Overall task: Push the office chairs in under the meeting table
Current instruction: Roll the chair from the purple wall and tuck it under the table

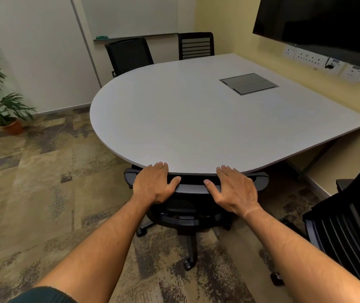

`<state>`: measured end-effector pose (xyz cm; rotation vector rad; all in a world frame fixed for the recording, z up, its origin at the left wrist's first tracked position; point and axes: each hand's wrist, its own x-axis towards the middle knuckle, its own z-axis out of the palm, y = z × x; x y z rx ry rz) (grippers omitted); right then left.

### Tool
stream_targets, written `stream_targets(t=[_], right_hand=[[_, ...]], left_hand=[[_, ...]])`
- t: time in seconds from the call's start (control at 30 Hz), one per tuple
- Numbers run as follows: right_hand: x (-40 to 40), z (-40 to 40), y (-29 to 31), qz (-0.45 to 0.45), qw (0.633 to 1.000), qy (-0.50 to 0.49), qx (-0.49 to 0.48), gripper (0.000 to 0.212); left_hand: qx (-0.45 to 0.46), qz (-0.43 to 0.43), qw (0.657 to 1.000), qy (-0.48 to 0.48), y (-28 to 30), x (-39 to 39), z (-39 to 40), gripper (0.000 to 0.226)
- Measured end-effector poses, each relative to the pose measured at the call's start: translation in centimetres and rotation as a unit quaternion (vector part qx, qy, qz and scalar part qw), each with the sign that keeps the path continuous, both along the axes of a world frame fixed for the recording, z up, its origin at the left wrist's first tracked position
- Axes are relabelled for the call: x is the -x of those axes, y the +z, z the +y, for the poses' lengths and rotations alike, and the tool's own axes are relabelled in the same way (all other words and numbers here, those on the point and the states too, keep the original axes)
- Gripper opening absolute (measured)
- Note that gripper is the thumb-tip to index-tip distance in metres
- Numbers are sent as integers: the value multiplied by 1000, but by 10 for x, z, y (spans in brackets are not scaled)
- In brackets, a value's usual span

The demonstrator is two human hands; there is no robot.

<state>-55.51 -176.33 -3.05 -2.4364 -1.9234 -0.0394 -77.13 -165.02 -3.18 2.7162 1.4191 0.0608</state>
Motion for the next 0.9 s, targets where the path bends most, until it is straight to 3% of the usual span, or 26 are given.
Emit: stream_targets(t=[0.67, 0.9], right_hand=[[-74, 32, 6, -16, 1000, 26, -6, 100], [-93, 35, 4, -10, 999, 45, -16, 91]], left_hand=[[15, -8, 1000, 5, -5, -70, 26, 84], [10, -8, 1000, 23, -8, -83, 25, 85]])
